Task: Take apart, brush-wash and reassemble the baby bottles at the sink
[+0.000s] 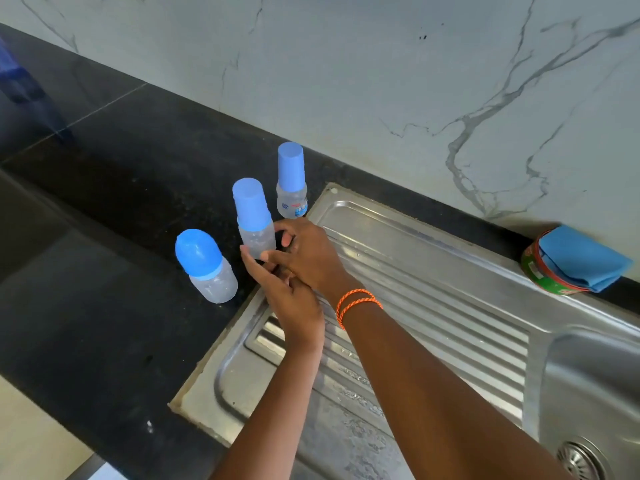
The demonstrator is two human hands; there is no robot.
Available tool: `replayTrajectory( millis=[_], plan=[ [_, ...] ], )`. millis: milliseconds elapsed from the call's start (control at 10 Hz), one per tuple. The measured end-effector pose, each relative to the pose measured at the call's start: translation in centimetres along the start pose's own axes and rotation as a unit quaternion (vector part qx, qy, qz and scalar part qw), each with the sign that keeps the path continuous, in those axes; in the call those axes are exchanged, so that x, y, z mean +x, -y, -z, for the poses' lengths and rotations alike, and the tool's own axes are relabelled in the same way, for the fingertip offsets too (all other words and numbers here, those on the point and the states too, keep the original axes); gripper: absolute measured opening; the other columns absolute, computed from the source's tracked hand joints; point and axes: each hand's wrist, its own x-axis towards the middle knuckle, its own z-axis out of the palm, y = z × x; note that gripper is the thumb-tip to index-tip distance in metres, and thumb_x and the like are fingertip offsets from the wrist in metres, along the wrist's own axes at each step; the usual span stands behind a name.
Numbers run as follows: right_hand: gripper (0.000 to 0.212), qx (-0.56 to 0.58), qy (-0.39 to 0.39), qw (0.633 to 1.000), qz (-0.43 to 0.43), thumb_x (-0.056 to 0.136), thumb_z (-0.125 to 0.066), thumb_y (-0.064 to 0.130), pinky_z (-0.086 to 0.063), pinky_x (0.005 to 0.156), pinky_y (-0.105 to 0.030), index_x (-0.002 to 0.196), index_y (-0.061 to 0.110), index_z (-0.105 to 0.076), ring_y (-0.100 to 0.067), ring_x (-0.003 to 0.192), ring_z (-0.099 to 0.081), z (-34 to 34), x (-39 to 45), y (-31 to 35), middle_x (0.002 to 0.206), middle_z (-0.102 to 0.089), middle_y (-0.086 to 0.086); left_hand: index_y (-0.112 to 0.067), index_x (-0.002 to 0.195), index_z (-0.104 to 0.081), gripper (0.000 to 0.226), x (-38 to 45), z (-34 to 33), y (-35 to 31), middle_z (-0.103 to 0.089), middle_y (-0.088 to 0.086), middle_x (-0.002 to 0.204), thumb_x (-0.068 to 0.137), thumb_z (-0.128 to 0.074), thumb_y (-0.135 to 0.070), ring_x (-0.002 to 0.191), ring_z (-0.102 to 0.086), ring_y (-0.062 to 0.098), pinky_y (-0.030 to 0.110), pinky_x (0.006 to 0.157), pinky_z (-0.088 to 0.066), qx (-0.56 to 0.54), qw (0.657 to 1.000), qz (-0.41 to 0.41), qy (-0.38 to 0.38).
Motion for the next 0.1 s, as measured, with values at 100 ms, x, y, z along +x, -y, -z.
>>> replayTrajectory(
  millis=[100],
  plan=[
    [0.055,0.025,-0.01,0.999,-0.018,0.084,-0.088,0.028,-0.058,0.09,-0.033,0.134,0.026,-0.066,-0.012,0.095,-0.065,0.07,-0.01,-0.37,0.102,-0.065,0.004,-0.028,0.165,0.004,0.084,-0.05,-0.07,-0.51,-0.058,0.011,0.125,0.107,-0.053,-0.008,0.116,-0.066,0.021,0.049,0.1,-0.058,-0.018,0.999,0.022,-0.015]
  ],
)
